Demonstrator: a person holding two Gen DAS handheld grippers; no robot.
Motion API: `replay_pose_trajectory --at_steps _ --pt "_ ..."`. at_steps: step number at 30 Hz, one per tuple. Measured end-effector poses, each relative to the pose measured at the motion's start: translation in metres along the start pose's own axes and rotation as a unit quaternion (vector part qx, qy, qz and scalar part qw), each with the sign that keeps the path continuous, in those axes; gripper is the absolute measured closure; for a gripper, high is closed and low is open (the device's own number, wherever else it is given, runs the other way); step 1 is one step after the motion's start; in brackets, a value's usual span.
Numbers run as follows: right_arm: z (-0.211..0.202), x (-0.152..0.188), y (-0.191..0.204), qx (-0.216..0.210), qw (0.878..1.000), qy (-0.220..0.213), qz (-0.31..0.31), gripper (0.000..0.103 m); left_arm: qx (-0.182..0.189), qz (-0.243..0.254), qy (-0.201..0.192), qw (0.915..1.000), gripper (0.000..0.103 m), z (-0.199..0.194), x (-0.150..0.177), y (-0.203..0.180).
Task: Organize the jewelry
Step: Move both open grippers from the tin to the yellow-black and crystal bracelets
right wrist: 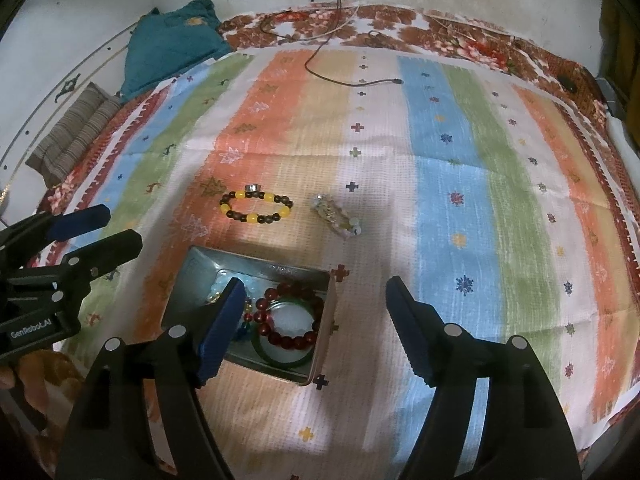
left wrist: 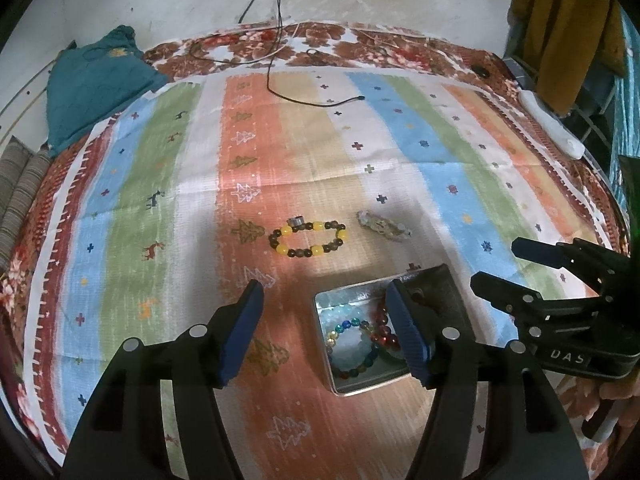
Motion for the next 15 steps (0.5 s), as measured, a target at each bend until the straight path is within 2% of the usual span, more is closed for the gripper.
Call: replay_pose_trajectory --at_steps 5,15 --pt "0.015 -0.011 -0.007 0.013 1.000 0.013 0.009 0.030 -0.013 -0.019 0.006 0.9997 0.039 0.009 -0.014 0.015" --pt "0.048 -0.028 -0.013 0.032 0.999 0.042 0.003 0.030 -0.042 -0.030 0.044 0.9977 0.039 0.041 -0.029 0.040"
Point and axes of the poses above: each gripper's, at about its wrist camera, not at the fingertips, and z roughly the way its jaws point, y to its left, x to its underside, the point moved 4 cm from there along z, roughly the way its jaws point, and after that the axes turned 12 degrees about x, right-handed, at the moved point
